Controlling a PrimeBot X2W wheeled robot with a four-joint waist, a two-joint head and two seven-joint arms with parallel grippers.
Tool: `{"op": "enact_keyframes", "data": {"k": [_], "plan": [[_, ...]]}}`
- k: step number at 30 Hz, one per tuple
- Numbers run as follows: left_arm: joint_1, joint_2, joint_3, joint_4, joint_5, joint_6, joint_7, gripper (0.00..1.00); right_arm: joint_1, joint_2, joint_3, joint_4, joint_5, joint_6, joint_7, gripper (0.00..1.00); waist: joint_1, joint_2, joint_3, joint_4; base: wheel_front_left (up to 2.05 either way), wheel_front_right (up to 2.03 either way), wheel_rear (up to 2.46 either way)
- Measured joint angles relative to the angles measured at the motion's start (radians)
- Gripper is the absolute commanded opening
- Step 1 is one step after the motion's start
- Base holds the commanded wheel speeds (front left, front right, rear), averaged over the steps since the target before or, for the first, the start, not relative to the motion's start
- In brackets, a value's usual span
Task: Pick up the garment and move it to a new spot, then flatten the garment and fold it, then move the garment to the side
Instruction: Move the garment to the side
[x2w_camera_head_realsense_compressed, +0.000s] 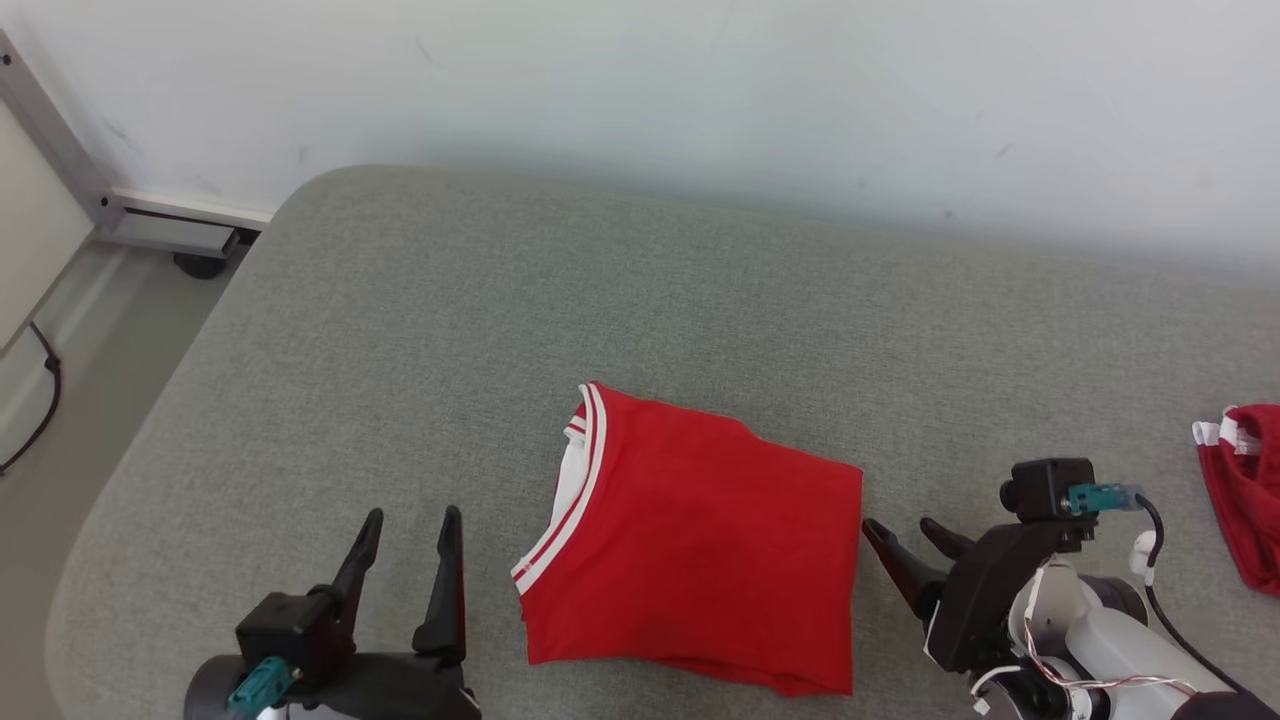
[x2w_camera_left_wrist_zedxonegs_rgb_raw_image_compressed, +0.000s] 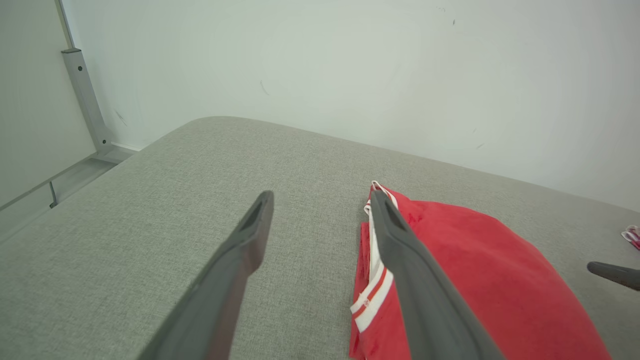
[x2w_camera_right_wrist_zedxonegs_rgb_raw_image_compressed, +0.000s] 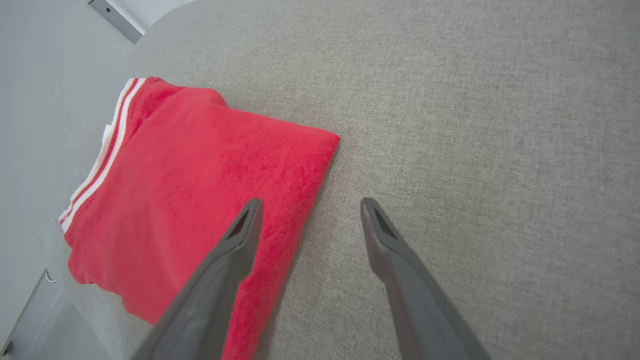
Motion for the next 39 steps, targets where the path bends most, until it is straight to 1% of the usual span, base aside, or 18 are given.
{"op": "enact_keyframes", "data": {"k": [2, 8, 12, 17, 18, 19, 20, 21, 25, 32, 33, 36, 39], "plan": [[-0.007, -0.005, -0.007, 0.0, 0.0, 0.0, 0.001, 1.0, 0.005, 0.002, 0.0, 0.011, 0.005, -0.008, 0.01, 1.0, 0.0, 0.0, 0.004, 0.007, 0.0, 0.0, 0.0], [-0.036, -0.014, -0.027, 0.0, 0.0, -0.001, 0.003, 1.0, 0.005, 0.016, 0.002, 0.037, 0.016, -0.008, 0.031, 1.0, 0.0002, 0.0, 0.018, 0.024, 0.0, 0.0, 0.0], [-0.039, -0.017, -0.032, 0.003, 0.0, -0.001, 0.009, 1.0, -0.003, 0.026, 0.027, 0.062, 0.011, -0.013, 0.063, 1.0, 0.0002, 0.0, 0.029, 0.036, 0.0, 0.0, 0.0], [-0.044, -0.025, -0.037, 0.013, 0.0, -0.001, 0.011, 1.0, -0.024, 0.033, 0.035, 0.082, 0.008, -0.016, 0.087, 1.0, 0.0002, -0.0001, 0.041, 0.048, 0.0, 0.0, 0.0], [-0.048, -0.027, -0.038, 0.015, 0.0, -0.001, 0.011, 1.0, -0.029, 0.035, 0.037, 0.086, 0.008, -0.016, 0.095, 0.96, 0.0001, 0.0, 0.042, 0.051, 0.0, 0.0, 0.0], [-0.054, -0.028, -0.038, 0.019, -0.002, -0.001, 0.011, 1.0, -0.032, 0.038, 0.04, 0.091, 0.008, -0.016, 0.097, 0.96, 0.0002, -0.0001, 0.044, 0.053, 0.0, 0.0, 0.0], [-0.058, -0.029, -0.037, 0.02, -0.003, -0.001, 0.011, 1.0, -0.034, 0.04, 0.041, 0.094, 0.008, -0.016, 0.099, 0.25, 0.0002, 0.0, 0.044, 0.055, 0.0, 0.0, 0.0], [-0.058, -0.029, -0.037, 0.022, -0.003, -0.001, 0.01, 1.0, -0.038, 0.042, 0.04, 0.096, 0.009, -0.016, 0.102, 0.0, 0.0001, 0.0, 0.045, 0.057, 0.0, 0.0, 0.0], [-0.058, -0.03, -0.034, 0.031, -0.006, -0.001, 0.01, 1.0, -0.048, 0.053, 0.042, 0.102, 0.01, -0.016, 0.112, 0.0, 0.0002, 0.0, 0.046, 0.058, 0.0, 0.0, 0.0], [-0.057, -0.032, -0.024, 0.038, -0.009, -0.001, 0.002, 1.0, -0.062, 0.052, 0.024, 0.109, 0.019, -0.007, 0.115, 0.0, 0.0002, 0.0, 0.046, 0.048, 0.0, 0.0, 0.0], [-0.057, -0.032, -0.02, 0.038, -0.009, -0.001, 0.001, 1.0, -0.082, 0.043, 0.012, 0.109, 0.019, 0.001, 0.112, 0.0, 0.0001, 0.0, 0.046, 0.042, 0.0, 0.0, 0.0], [-0.057, -0.031, -0.017, 0.039, -0.009, -0.001, -0.002, 1.0, -0.103, 0.021, -0.003, 0.11, 0.019, 0.005, 0.108, 0.0, 0.0002, 0.0, 0.045, 0.032, 0.0, 0.0, 0.0], [-0.056, -0.028, -0.012, 0.039, -0.009, -0.001, -0.003, 1.0, -0.111, -0.007, -0.017, 0.11, 0.019, 0.017, 0.103, 0.0, 0.0001, 0.0, 0.042, 0.021, 0.0, 0.0, 0.0]]}}
